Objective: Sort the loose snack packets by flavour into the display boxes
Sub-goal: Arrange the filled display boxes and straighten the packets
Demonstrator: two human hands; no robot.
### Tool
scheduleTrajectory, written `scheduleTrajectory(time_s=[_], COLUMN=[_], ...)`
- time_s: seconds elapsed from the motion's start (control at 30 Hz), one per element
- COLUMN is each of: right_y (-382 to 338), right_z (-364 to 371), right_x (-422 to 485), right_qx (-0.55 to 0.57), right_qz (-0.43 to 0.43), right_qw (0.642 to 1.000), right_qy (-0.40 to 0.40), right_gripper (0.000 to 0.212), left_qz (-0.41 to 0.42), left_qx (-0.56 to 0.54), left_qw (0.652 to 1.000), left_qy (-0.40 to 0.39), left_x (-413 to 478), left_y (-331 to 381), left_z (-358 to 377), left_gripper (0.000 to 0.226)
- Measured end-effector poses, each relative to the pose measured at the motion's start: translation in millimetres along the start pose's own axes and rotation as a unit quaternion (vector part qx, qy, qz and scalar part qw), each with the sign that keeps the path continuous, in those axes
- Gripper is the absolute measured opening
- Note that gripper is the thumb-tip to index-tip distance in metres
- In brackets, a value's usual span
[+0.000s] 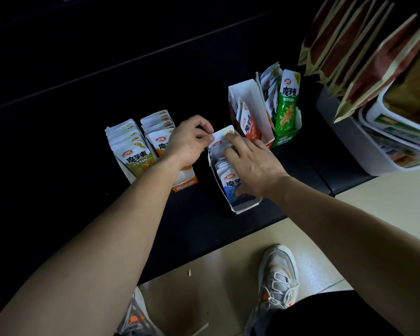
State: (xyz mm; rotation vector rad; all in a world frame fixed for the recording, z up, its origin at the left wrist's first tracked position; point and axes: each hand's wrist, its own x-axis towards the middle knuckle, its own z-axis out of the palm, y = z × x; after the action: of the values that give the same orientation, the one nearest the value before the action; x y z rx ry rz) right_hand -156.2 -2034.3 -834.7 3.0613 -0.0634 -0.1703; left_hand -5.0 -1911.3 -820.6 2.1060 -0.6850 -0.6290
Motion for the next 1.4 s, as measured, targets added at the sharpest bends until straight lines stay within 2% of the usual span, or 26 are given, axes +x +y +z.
scheduleTrajectory(time_s=[0.2,0.37,0.53,0.77,0.9,1.13,1.4], right_y=[1.0,2.3,5.0,10.2,9.4,8.0,8.3], right_z=[-1.7,5.3,19.8,18.2,19.5,20.3,19.9], right_x=[2.3,-10.2,-30.6,-42.2,-44.5,-46.1,-45.1], right_qx=[-0.01,-0.001,0.039,0.079,0.082,0.085,0.084], right_qz=[-0.006,0.013,-0.021,-0.036,-0.034,-0.026,-0.034], right_qw=[1.0,0.999,0.994,0.994,0.994,0.994,0.994], right_qy=[-0.001,0.052,0.099,0.073,0.07,0.07,0.066], right_gripper=[0.106,0.104,0.09,0.074,0.074,0.07,0.07], left_qz=[0.008,0.064,0.053,0.102,0.135,0.101,0.104], left_qx=[0.009,0.112,0.153,0.256,0.252,0.305,0.307], left_qw=[1.0,0.992,0.987,0.961,0.957,0.947,0.945], left_qy=[0.004,0.007,-0.007,0.006,0.042,0.018,0.041], left_x=[-2.6,-9.7,-15.3,-16.8,-24.0,-27.4,-29.8], left_y=[0.5,10.5,11.5,13.1,14.7,6.2,3.6], left_z=[-0.1,4.0,3.6,13.6,18.9,26.1,35.5], left_gripper=[0.021,0.035,0.021,0.019,0.011,0.038,0.038])
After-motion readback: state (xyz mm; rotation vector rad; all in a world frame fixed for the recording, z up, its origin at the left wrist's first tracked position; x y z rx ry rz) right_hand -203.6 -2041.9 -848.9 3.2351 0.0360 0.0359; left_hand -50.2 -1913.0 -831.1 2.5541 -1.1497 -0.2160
